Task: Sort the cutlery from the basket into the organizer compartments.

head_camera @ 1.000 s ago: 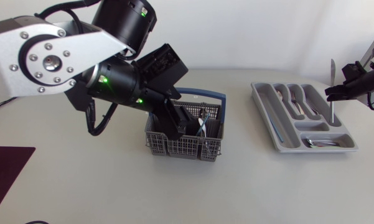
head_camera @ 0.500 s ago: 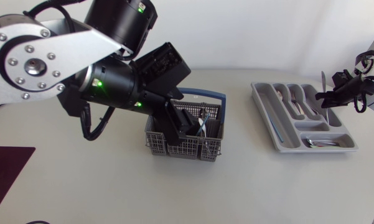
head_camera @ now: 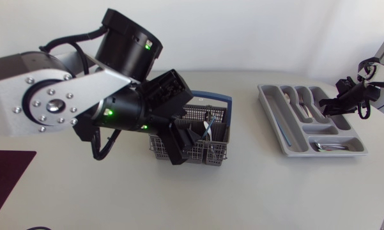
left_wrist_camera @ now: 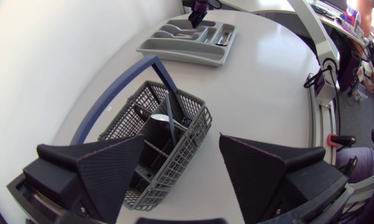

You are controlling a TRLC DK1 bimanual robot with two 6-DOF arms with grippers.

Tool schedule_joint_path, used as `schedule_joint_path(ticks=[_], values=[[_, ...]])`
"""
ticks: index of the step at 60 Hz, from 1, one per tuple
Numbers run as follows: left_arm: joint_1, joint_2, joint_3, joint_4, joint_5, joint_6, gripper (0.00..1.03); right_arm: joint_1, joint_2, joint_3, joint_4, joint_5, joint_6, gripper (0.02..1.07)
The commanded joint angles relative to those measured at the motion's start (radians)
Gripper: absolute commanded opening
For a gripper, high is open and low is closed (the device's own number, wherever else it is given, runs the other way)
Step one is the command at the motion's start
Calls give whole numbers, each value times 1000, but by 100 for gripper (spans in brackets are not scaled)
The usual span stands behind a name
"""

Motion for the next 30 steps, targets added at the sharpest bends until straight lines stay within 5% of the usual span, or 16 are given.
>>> schedule_joint_path(ticks=[1, 11, 30], values=[[-18, 3, -50, 42, -5, 4, 83, 5, -76, -76, 29, -1, 20, 80], [-30, 38, -95, 158, -29, 18, 82, 7, -235, -257, 129, -10, -11, 92], [-36, 164, -81, 330, -43, 21, 66, 10, -554, -663, 286, -93, -61, 92]])
